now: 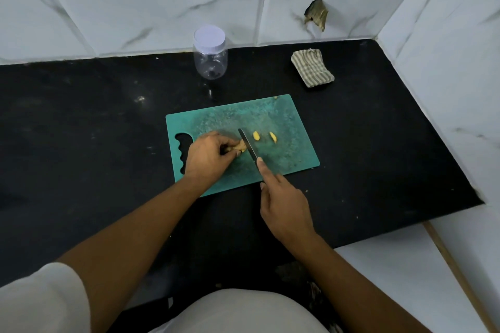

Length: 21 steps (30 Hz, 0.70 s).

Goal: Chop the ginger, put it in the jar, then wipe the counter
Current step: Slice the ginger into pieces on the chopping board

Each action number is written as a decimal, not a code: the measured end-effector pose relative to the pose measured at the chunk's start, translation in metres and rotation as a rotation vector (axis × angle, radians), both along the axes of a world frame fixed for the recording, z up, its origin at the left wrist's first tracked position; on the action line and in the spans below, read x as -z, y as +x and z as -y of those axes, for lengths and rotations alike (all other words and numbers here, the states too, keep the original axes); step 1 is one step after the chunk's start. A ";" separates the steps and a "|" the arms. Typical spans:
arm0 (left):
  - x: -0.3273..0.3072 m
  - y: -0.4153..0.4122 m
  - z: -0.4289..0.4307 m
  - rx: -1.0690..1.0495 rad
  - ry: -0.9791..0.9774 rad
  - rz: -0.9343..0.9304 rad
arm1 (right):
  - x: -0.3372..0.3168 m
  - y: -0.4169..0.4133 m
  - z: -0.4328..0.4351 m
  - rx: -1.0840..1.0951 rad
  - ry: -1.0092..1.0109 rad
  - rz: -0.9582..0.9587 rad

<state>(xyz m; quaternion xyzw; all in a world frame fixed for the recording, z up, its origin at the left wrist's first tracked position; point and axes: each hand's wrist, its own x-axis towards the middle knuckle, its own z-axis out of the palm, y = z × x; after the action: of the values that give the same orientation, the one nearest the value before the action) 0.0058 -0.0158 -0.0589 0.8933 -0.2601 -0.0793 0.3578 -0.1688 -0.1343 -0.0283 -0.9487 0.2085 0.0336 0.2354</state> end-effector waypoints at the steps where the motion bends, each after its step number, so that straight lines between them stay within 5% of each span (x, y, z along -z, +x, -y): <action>1: 0.000 0.000 0.000 0.000 -0.004 -0.003 | 0.000 0.000 0.000 -0.002 -0.018 -0.005; 10: 0.002 -0.001 0.001 -0.002 -0.023 -0.006 | 0.001 0.009 -0.012 -0.021 -0.195 -0.192; 21: 0.003 -0.002 -0.002 0.009 -0.002 0.029 | 0.013 0.021 -0.006 0.054 0.002 -0.054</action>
<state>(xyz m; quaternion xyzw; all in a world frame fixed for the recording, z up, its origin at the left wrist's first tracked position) 0.0033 -0.0139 -0.0615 0.8928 -0.2696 -0.0677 0.3544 -0.1474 -0.1286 -0.0411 -0.9412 0.2404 0.0530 0.2313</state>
